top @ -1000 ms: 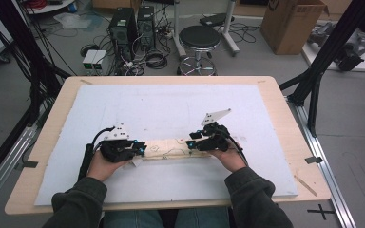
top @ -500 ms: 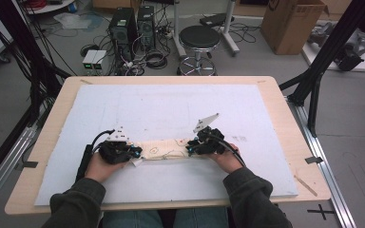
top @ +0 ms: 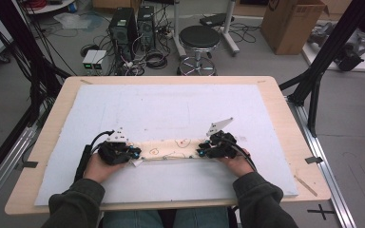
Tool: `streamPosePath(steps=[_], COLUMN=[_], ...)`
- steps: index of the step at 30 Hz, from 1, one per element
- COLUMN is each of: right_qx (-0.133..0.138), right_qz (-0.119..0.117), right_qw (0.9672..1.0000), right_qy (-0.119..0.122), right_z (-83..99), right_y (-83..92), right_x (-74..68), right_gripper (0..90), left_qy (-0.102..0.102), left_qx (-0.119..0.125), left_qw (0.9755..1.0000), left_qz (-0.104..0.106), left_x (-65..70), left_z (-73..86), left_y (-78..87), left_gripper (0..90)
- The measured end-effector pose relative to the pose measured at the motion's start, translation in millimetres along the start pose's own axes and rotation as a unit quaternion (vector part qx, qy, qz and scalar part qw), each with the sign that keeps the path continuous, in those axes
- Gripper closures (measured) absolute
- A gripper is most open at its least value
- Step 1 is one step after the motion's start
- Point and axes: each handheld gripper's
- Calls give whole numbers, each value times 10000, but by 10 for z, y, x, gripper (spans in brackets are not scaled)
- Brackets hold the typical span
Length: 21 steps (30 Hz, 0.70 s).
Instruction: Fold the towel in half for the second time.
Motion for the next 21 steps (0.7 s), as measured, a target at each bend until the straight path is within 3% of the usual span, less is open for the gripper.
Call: streamPosePath(steps=[7, 14, 21], right_qx=[99, 156, 233], right_qz=[-24, 14, 85], right_qw=[9999, 9999, 9997], right_qy=[-90, -38, 23], right_z=[103, 117, 136], right_y=[86, 73, 65], right_x=[31, 20, 9], right_gripper=[666, 647, 639], left_qy=[-30, -43, 58], left_qx=[31, 22, 7], left_qw=[10000, 10000, 9999], left_qz=[-15, 25, 160], left_x=[8, -12, -51], left_z=[3, 25, 74], left_y=[3, 112, 139], left_gripper=[820, 668, 612])
Point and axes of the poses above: each handheld gripper's, and its own axes: y roughly backward along the jaws, z roughly out of its underside, x roughly to its right, and after that the axes turned 5 degrees about x, right-handed
